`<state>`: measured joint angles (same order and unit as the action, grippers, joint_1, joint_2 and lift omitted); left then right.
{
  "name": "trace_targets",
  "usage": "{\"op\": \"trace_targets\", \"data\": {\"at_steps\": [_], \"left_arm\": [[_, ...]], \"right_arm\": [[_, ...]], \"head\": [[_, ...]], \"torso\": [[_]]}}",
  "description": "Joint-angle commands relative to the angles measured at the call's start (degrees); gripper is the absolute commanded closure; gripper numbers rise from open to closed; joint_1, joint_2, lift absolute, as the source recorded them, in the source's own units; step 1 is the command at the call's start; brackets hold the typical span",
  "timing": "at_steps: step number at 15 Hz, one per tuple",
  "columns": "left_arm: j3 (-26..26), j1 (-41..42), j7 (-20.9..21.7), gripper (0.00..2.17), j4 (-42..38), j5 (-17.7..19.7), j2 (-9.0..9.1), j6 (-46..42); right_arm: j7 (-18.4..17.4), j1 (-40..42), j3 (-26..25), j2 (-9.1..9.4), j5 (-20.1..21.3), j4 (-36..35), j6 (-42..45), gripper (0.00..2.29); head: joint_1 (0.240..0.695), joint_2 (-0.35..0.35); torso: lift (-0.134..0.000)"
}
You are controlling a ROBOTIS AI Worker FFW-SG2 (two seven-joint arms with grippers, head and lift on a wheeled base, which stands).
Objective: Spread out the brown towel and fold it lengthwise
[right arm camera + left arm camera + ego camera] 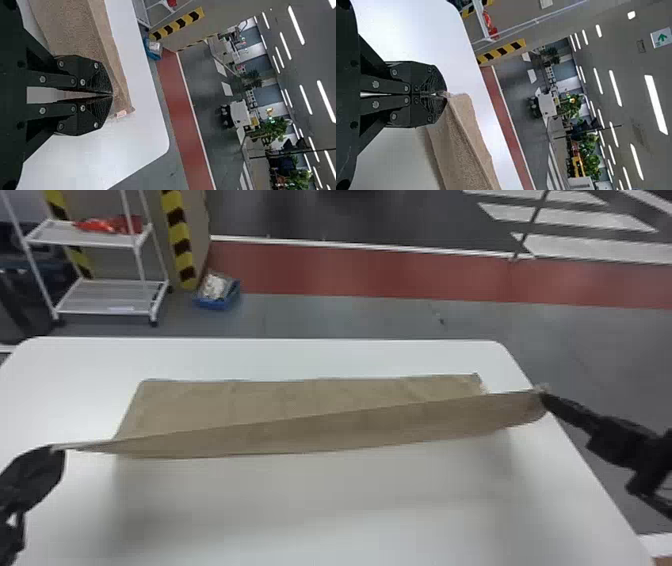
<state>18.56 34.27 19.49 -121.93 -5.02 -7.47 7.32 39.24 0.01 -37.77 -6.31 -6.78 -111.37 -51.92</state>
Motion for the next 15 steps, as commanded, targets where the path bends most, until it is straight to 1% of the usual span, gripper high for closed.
{"op": "trace_targets", "data": {"at_steps": [1, 4, 6, 8, 11, 13, 15], "left_arm": [[-0.6, -3.0, -0.4, 1.97, 0.4, -0.6, 0.17, 2.5], [-1.5, -7.5, -1.4, 1.97, 2.8, -1.3, 0.26, 3.7], [-2.5, -11.2, -1.5, 1.97, 5.5, -1.8, 0.26, 6.4], [-3.5, -15.4, -1.6, 1.97, 9.4, -2.0, 0.17, 6.7], [-5.0, -21.0, -2.8, 1.97, 15.2, -2.1, 0.17, 6.5], [-5.9, -24.7, -3.1, 1.97, 18.8, -2.9, 0.17, 6.5], [-6.3, -28.0, -3.1, 1.97, 21.4, -3.2, 0.08, 6.5]], "right_arm": [[-0.4, -2.9, 0.9, 0.07, 1.2, 2.3, -0.6, 1.03], [-2.1, -5.4, 2.1, -0.02, 2.0, 4.9, -0.4, 1.03], [-2.3, -7.1, 2.5, -0.02, 3.3, 7.7, 0.3, 1.03], [-5.3, -7.8, 3.3, -0.10, 3.4, 10.3, 3.3, 1.03], [-8.1, -10.8, 3.6, -0.28, 4.1, 14.9, 7.1, 1.03], [-8.7, -12.8, 3.9, -0.28, 5.1, 16.9, 8.2, 1.03], [-10.0, -13.9, 5.7, -0.63, 6.4, 18.6, 10.6, 1.03]], "head": [[0.695, -0.128], [0.695, -0.119], [0.695, -0.111], [0.695, -0.108], [0.695, -0.117], [0.695, -0.122], [0.695, -0.124]], "torso": [[-0.124], [-0.124], [-0.124], [-0.124], [-0.124], [-0.124], [-0.124]]}}
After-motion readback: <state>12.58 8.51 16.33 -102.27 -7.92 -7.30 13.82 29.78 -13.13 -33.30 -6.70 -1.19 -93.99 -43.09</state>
